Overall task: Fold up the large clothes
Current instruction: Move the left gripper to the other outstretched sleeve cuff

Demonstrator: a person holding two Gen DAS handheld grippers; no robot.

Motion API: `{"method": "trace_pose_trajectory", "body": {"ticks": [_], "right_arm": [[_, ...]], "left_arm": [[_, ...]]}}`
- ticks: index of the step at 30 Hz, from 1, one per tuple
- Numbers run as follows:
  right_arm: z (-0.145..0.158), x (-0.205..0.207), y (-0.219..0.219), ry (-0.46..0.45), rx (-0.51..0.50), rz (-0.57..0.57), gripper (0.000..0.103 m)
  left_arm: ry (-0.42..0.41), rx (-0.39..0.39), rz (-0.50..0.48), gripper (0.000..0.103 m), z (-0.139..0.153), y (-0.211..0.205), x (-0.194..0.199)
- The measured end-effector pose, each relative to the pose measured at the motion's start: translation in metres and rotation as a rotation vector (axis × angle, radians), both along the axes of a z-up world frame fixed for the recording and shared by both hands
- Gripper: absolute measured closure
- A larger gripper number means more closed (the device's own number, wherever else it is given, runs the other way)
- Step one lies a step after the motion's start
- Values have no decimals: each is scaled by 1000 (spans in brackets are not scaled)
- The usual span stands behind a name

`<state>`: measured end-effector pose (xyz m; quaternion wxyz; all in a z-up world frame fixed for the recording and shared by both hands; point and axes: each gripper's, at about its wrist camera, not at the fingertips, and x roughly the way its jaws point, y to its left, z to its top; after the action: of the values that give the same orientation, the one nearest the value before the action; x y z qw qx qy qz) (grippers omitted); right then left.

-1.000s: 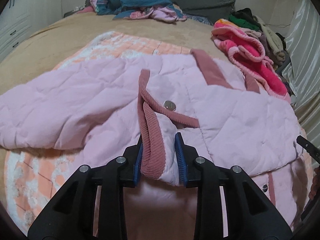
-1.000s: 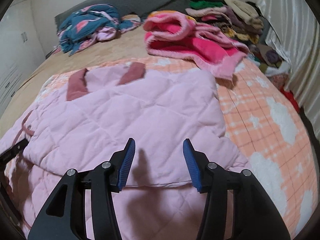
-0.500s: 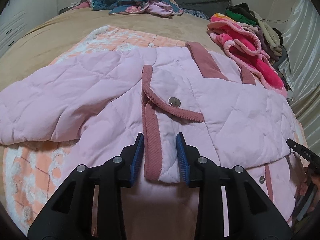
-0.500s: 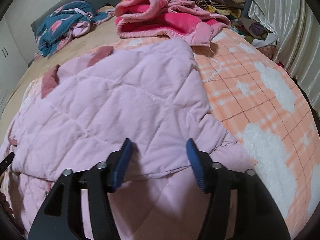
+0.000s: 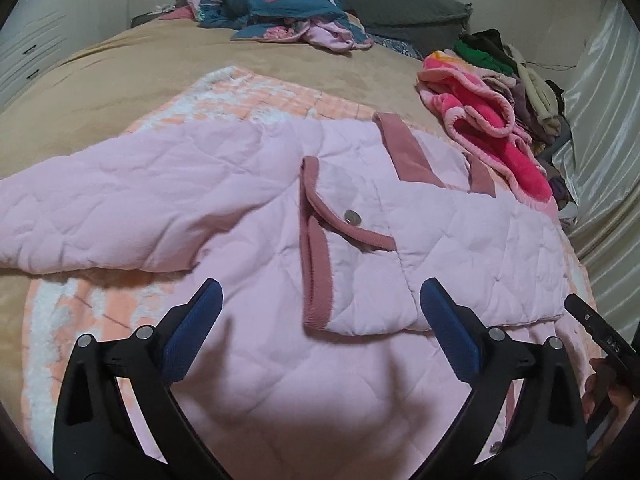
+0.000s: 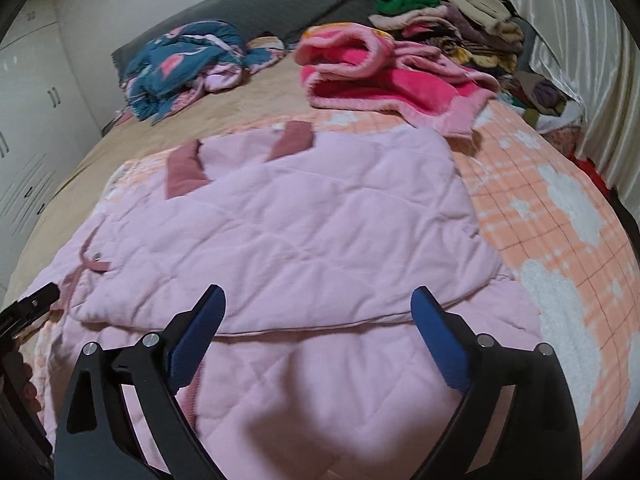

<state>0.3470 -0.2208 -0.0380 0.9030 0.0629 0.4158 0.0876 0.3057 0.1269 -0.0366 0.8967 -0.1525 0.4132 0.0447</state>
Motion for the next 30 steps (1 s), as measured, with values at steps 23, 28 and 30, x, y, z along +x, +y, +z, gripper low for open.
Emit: {"method": "trace_pose_trajectory", "body": {"ticks": [23, 28, 30], "right_arm": [[63, -28, 142, -103, 0, 264, 7], [68, -30, 179, -108, -1, 330, 7], [68, -31, 196, -109, -2, 357, 7]], "left_arm": [[-8, 72, 262, 9, 26, 105, -35], [10, 62, 363, 9, 23, 142, -46], [15, 92, 402, 9, 22, 153, -50]]}}
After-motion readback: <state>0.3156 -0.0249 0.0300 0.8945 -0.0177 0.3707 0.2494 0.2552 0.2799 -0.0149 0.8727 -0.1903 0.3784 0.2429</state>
